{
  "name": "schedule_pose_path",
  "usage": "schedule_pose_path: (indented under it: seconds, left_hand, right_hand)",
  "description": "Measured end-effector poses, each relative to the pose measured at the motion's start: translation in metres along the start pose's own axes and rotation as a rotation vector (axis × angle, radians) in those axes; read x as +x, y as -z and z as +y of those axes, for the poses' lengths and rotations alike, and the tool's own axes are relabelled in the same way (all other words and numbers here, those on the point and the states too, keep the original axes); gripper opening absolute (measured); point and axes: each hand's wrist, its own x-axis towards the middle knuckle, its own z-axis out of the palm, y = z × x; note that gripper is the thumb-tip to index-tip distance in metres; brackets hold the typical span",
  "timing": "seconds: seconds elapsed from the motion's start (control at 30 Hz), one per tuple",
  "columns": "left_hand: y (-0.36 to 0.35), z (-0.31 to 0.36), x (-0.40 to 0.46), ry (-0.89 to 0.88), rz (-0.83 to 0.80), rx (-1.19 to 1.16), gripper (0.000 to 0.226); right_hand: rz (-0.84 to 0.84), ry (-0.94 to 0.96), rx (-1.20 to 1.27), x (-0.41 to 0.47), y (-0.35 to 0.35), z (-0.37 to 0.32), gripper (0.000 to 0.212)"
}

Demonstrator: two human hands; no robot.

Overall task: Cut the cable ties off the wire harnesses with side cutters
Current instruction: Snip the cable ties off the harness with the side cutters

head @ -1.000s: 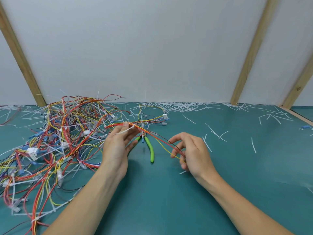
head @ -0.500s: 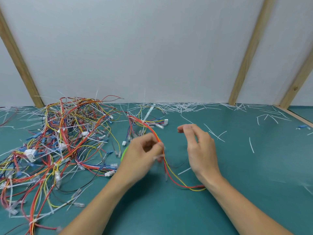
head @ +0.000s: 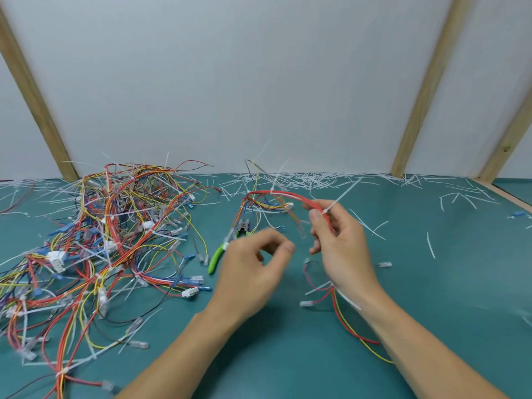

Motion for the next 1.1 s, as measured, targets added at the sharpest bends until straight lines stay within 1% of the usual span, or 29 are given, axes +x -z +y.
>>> schedule_pose_path:
  seconds: [0.03,0.07,0.1,0.17,0.23,0.27,0.33,0.43,0.53,0.6,0.63,0.67,0.73,0.8,0.87,0.93,0.97,1.0,1.03,1.1]
  left_hand:
    - [0.005,-0.004,0.004,0.069,0.096,-0.012,0.015]
    - [0.010,-0.010,0.007,0.148,0.158,0.000,0.015]
    - [0.014,-0.017,0.011,0.226,0.181,0.041,0.014]
    - [0.021,-0.029,0.013,0.331,0.162,0.190,0.011]
    - [0.022,-0.034,0.013,0.368,0.178,0.277,0.008]
    - [0.023,-0.036,0.012,0.375,0.192,0.283,0.011]
    - [0.023,-0.037,0.012,0.379,0.193,0.281,0.021]
    - [0.020,-0.036,0.011,0.314,0.089,0.263,0.039]
    - [0.013,-0.027,0.005,0.161,-0.107,0.186,0.056]
    - [0.010,-0.023,0.003,0.083,-0.208,0.147,0.064]
    - [0.008,-0.023,0.002,0.056,-0.241,0.152,0.065]
    - [0.007,-0.022,0.001,0.040,-0.263,0.160,0.065]
    - [0.006,-0.022,0.002,0.034,-0.289,0.157,0.060]
    - [0.006,-0.023,0.002,0.039,-0.313,0.153,0.050]
    - [0.005,-0.022,0.001,0.041,-0.358,0.159,0.047]
    - [0.001,-0.018,0.000,0.015,-0.414,0.184,0.045]
    - [0.000,-0.015,-0.001,-0.002,-0.443,0.194,0.043]
    - [-0.001,-0.013,-0.001,-0.022,-0.465,0.198,0.040]
    - [-0.002,-0.011,-0.002,-0.039,-0.480,0.196,0.038]
    - [-0.004,-0.013,-0.002,-0.048,-0.503,0.200,0.030]
  right_hand:
    - [0.038,-0.022,0.031,0.003,0.002,0.000,0.020]
    - [0.080,-0.055,0.080,0.006,0.005,0.001,0.020]
    - [0.129,-0.096,0.141,0.008,0.007,0.001,0.021]
    - [0.240,-0.196,0.257,0.013,0.013,0.002,0.023]
    - [0.344,-0.288,0.335,0.019,0.020,0.005,0.024]
    - [0.387,-0.320,0.342,0.022,0.025,0.007,0.025]
    - [0.454,-0.363,0.279,0.028,0.033,0.011,0.026]
    - [0.499,-0.340,-0.004,0.034,0.046,0.016,0.025]
    - [0.430,-0.283,-0.226,0.037,0.054,0.019,0.019]
    - [0.364,-0.256,-0.388,0.034,0.054,0.018,0.014]
    - [0.341,-0.211,-0.474,0.032,0.051,0.015,0.015]
    - [0.333,-0.139,-0.540,0.030,0.048,0.012,0.023]
    - [0.356,0.081,-0.579,0.023,0.043,-0.001,0.045]
    - [0.364,0.401,-0.556,0.015,0.036,-0.019,0.057]
    - [0.319,0.696,-0.542,0.002,0.027,-0.036,0.058]
    - [0.224,0.896,-0.524,-0.013,0.012,-0.047,0.053]
    - [0.148,0.939,-0.515,-0.020,0.004,-0.047,0.050]
    - [0.055,0.922,-0.509,-0.024,-0.003,-0.045,0.048]
    - [-0.043,0.843,-0.519,-0.026,-0.008,-0.041,0.047]
    - [-0.182,0.584,-0.623,-0.023,-0.011,-0.028,0.050]
